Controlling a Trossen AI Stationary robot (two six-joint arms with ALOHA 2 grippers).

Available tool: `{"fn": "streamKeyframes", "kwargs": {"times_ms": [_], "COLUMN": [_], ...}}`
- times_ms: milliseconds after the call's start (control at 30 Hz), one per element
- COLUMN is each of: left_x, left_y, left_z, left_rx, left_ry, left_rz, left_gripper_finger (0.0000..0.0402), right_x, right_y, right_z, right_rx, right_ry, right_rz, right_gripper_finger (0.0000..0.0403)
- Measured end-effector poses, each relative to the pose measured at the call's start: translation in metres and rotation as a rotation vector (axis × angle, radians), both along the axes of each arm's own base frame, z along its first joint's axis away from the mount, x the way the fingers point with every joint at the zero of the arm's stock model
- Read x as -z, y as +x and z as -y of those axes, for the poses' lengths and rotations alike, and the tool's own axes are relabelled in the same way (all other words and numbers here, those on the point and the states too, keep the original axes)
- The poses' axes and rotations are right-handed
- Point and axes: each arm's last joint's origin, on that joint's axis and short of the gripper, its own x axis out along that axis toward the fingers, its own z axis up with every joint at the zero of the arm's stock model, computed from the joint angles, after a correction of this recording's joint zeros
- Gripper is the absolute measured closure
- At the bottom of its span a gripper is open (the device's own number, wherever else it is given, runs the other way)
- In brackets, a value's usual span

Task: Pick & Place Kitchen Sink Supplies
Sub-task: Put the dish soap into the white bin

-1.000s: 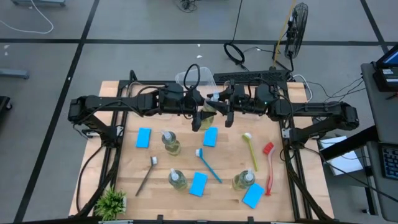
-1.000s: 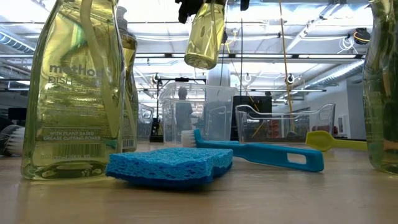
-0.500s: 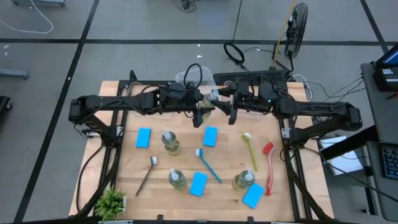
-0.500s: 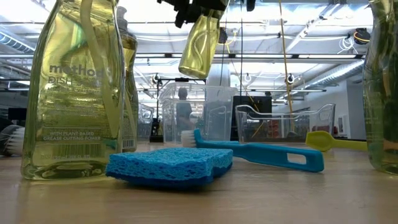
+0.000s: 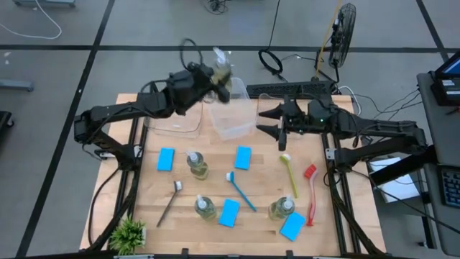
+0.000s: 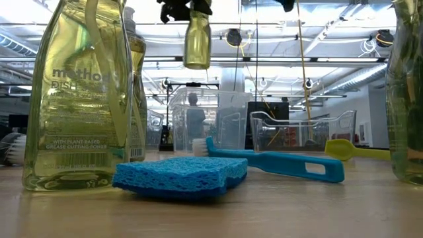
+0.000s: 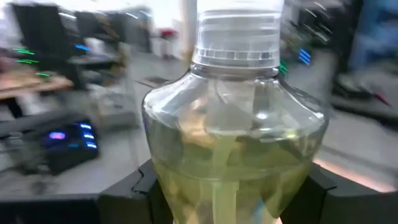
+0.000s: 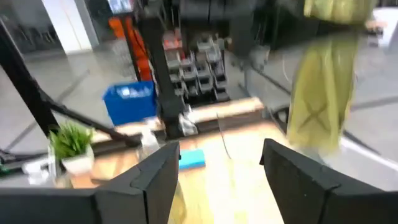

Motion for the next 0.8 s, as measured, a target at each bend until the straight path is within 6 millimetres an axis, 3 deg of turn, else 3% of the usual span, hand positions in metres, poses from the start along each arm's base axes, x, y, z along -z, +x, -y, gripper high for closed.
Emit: {"fn": "streamKeyframes", "kwargs": {"times_ms": [100,200,567,800], "left_x": [-0.003,0.008,0.073,0.099], "left_y": [0.0,0.007,0.053,0.063], "left_z": [-0.011,-0.018,-0.035,-0.038], "left_rx": [-0.1,-0.172,-0.246,-0.444], "left_ry": [0.018,0.001,-0.075,-0.066], "left_rz": [0.077,0.05,-0.024,-0.105], "left_gripper_finger": [0.0188,0.0188,0.0188,0.0188], "right_x": [0.001,0.004,0.017,0.03], "right_y": [-0.001,0.0,0.001,0.002], "right_z": [0.0,0.0,0.001,0.001], "right_rx": [0.007,0.001,0.005,0.009], "right_ry": [0.0,0.003,0.006,0.028], "right_rz": [-0.011,-0.034,-0.069,-0.099], "right_gripper_finger": [0.019,0.019,0.019,0.019]}}
